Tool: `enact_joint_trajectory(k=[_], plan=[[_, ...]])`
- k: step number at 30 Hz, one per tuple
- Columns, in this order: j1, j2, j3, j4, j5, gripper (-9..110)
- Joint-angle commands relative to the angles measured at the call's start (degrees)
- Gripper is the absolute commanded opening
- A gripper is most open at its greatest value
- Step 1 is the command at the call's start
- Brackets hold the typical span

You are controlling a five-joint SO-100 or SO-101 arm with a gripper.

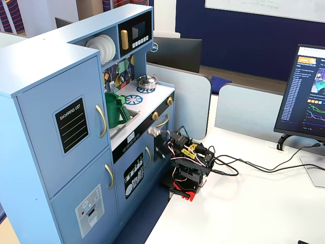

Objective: Take off the lid from the green recipient and place it on the counter

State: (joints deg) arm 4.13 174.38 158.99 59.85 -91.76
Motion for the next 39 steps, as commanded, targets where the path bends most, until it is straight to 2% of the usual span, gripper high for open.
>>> enact_joint_trajectory(k=[1, 3, 7, 9, 21, 39], plan=[[0.0, -10.4, -23.2, -18.8, -3.1, 0], [0.0, -15.4, -31.5, -24.9, -4.9, 4], [2.4, -24.3, -44.0, -31.4, -2.4, 26], [2.5, -27.0, -46.7, -36.7, -1.1, 29], [0.3, -35.2, -54.9, -40.7, -1.8, 34], [-0.4, -45.0, -58.4, -43.2, -4.2, 32]])
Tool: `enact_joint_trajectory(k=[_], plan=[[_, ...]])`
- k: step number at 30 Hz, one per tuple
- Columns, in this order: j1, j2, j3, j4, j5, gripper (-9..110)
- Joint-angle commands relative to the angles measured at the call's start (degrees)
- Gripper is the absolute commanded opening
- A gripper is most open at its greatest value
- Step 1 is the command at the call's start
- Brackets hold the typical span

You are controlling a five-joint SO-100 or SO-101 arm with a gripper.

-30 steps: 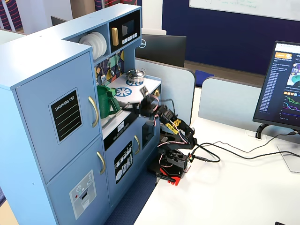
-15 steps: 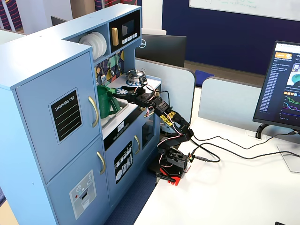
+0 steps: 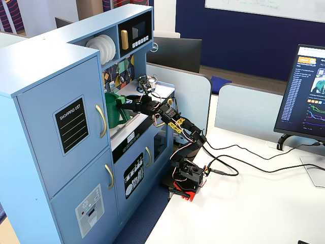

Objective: Take off the lid from the green recipient and place it on the counter

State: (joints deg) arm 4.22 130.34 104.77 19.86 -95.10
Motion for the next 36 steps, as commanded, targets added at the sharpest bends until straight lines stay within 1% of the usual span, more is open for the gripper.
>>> enact_joint_trajectory(k=[1, 9, 13, 14, 15, 17, 22, 29, 34, 36], plan=[[-0.4, -1.6, -4.4, -3.5, -0.9, 32], [-0.7, -5.0, -6.2, -5.3, -1.6, 31], [-0.7, -5.3, -6.3, -5.3, -1.9, 27], [-0.8, -5.2, -6.2, -5.3, -2.1, 24], [-1.0, -4.9, -6.0, -5.0, -3.0, 18], [-1.8, -4.4, -5.2, -5.0, -4.6, 0], [-2.4, -3.2, -4.0, -5.9, -3.1, 0], [-2.5, -3.3, -6.2, -9.5, -3.7, 0], [-0.3, -3.3, -9.1, -9.6, -4.3, 0], [2.4, -2.5, -9.1, -8.6, -4.1, 0]])
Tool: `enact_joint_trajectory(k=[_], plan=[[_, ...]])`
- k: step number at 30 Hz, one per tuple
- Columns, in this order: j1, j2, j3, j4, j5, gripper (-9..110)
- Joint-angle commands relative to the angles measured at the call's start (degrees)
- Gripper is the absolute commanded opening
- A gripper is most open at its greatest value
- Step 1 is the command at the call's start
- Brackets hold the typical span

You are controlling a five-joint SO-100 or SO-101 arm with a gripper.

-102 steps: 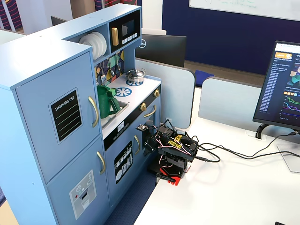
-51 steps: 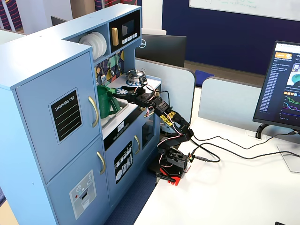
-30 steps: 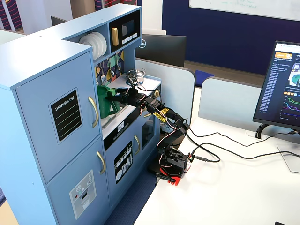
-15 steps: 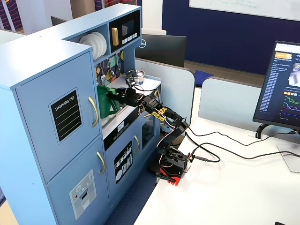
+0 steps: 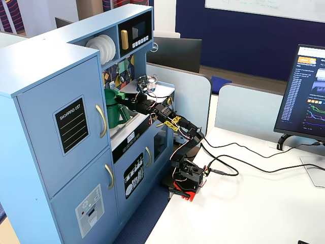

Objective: Take off the lid from the green recipient and place it on the counter

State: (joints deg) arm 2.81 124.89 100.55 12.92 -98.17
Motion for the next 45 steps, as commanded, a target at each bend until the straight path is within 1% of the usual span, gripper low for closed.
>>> enact_joint_trajectory(k=[1, 9, 12, 15, 20, 30, 45], plan=[[6.0, 3.2, -5.1, -0.8, -0.8, 0], [29.4, 3.0, -4.8, -0.8, -0.6, 0], [35.6, 2.7, -1.1, -2.5, -0.6, 0], [38.9, 2.4, 6.0, -8.2, 0.3, 0], [38.9, 1.4, 18.9, -20.8, 0.8, 0], [33.0, 0.5, 25.9, -24.6, 1.0, 0], [31.9, -1.2, 28.4, -25.1, 0.8, 0]])
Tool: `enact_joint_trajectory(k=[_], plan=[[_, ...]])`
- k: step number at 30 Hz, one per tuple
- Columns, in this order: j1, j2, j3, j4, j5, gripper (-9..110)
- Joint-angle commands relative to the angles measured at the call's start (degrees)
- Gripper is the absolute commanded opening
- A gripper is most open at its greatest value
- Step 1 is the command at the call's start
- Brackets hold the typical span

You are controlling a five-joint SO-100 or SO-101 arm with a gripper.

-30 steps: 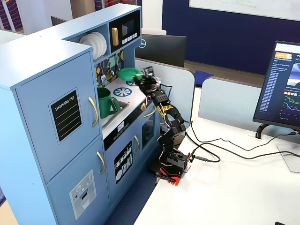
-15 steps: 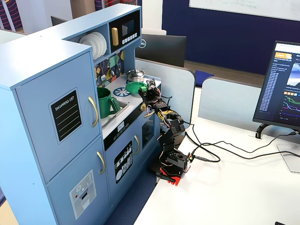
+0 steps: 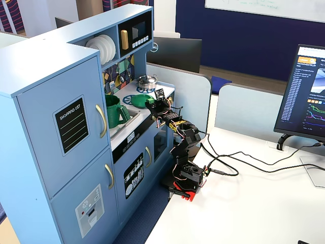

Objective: Take off the lid from the green recipient and place it on the counter

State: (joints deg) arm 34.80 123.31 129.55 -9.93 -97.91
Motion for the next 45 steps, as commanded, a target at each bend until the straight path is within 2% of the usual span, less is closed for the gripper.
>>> enact_joint_trajectory(k=[1, 4, 8, 12, 16, 21, 24, 26, 28, 31, 34, 41, 45], plan=[[-0.1, 0.3, -0.4, -2.3, 0.4, 0], [-0.4, 0.0, 0.3, -2.3, -0.5, 0], [-0.5, -0.1, 0.6, -1.6, 0.8, 11], [-0.1, 0.4, -0.3, -0.8, 3.3, 28], [0.4, 3.2, -5.7, 7.1, 3.4, 32], [-0.2, 10.0, -19.5, 31.6, 4.6, 28], [-2.5, 15.6, -26.2, 50.7, 4.7, 26], [-4.4, 19.5, -28.1, 66.2, 0.5, 28], [-7.0, 24.4, -26.0, 80.1, -1.9, 27], [-12.0, 34.5, -14.9, 89.8, 1.6, 24], [-16.3, 43.2, -0.9, 90.3, 3.6, 21], [-24.6, 52.0, 27.3, 67.4, 13.3, 20], [-29.4, 53.9, 35.0, 62.8, 15.6, 21]])
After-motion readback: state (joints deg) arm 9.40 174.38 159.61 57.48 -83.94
